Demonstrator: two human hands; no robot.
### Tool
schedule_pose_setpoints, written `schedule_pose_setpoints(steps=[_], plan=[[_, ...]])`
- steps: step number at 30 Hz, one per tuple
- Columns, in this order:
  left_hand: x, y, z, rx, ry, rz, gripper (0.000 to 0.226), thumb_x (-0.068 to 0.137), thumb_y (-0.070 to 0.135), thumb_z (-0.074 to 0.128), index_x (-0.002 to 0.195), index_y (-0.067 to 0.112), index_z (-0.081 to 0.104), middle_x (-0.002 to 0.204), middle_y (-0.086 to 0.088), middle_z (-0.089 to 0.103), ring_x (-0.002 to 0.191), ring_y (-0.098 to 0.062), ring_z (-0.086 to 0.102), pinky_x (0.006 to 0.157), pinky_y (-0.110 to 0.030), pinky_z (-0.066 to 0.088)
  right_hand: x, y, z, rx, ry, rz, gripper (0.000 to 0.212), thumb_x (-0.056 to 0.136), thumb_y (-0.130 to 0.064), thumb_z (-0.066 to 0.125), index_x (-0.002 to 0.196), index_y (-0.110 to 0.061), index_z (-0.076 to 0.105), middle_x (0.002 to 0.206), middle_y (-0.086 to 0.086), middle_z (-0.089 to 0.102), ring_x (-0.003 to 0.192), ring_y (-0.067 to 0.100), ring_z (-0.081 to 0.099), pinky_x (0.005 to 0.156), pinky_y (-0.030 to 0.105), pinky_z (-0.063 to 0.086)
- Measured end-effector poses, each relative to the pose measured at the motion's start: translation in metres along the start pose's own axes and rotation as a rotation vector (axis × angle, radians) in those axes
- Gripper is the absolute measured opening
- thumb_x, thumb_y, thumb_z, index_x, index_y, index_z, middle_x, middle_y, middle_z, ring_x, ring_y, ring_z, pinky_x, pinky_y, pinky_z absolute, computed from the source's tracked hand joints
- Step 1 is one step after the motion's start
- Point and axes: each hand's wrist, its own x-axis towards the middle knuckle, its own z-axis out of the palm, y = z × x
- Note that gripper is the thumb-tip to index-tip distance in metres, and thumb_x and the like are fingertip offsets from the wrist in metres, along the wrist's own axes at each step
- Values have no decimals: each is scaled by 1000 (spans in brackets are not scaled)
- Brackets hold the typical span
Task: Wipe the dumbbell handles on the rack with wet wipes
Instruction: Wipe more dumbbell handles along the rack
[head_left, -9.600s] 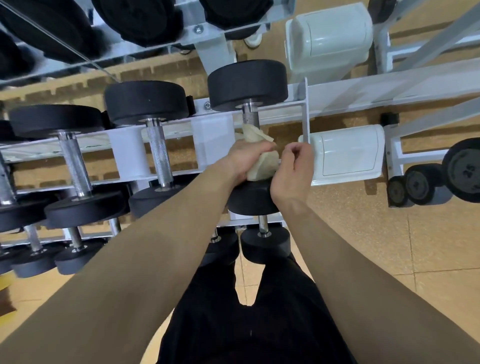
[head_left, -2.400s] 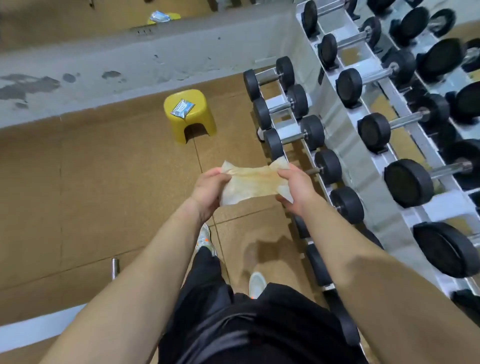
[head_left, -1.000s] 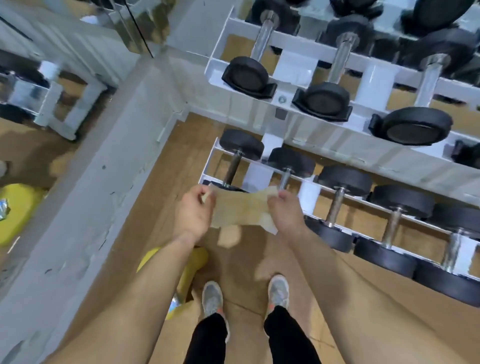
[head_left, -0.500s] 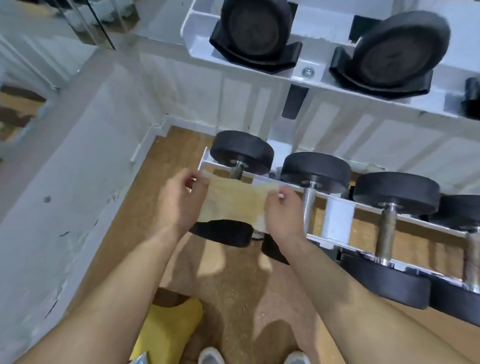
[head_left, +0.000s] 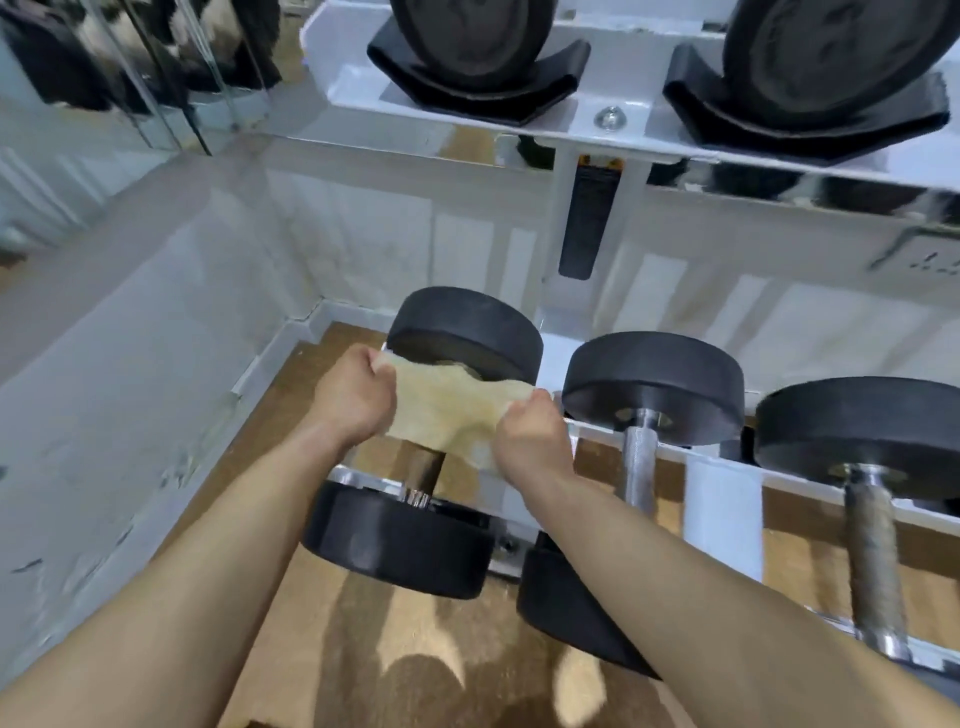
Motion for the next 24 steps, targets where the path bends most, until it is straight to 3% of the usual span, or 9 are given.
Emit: schedule_pose_setpoints(steps=[1,3,5,8,11,16,19,22,24], plan=[[4,-3,2,-1,-8,-3,20,99,24,43,106,12,57,102,-10,66,98,-32,63,89,-45,53,5,1,5,-32,-16,29,45,102,-10,36,147,-4,37,129,13,58,118,34,56,90,35,46],[9,-8,6,7,-31,-23,17,100,25,46,104,13,57,102,-11,67,98,-32,63,91,-48,54,10,0,9,-70,-42,34,41,99,-9,40,139,0,46,131,21,59,118,39,60,94,41,53],[12,-11,10,52,-46,-23,18,101,25,47,108,12,58,108,-12,67,101,-33,63,95,-48,53,10,-1,8,-82,-64,3,31,98,-8,43,125,2,55,122,21,61,112,40,63,92,46,57],[14,-9,13,178,-61,-2,23,103,24,49,117,8,57,117,-15,64,111,-38,59,95,-39,47,9,-2,3,-136,-113,-16,9,95,0,47,99,-3,55,95,15,58,91,39,67,73,43,62],[17,-5,13,257,-53,36,21,102,25,52,114,10,58,119,-17,66,110,-38,60,87,-37,43,6,-8,-2,-233,-138,-60,16,87,6,49,78,-7,52,81,14,58,84,39,68,65,40,59],[12,1,20,514,46,141,12,96,31,45,97,25,55,100,-7,65,89,-33,57,78,-38,49,9,-11,-5,-666,-56,-286,19,79,3,56,77,-16,53,86,5,63,85,29,63,67,34,44],[13,2,29,588,48,142,16,94,28,46,101,26,60,98,-7,63,87,-32,57,74,-38,50,21,-8,0,-741,-109,-290,14,79,-1,63,80,-15,59,88,4,70,87,26,67,72,35,49],[20,-4,31,556,-4,118,14,94,32,49,85,26,58,94,-7,64,86,-31,56,75,-38,50,31,-10,-2,-767,-191,-242,14,76,-1,68,75,-15,66,74,2,73,75,20,70,74,34,55],[23,-8,31,528,-33,98,15,93,37,53,85,26,61,93,-5,66,86,-29,58,77,-38,51,37,-9,-2,-770,-230,-225,13,79,-3,67,73,-14,68,70,2,73,73,21,70,80,38,58]])
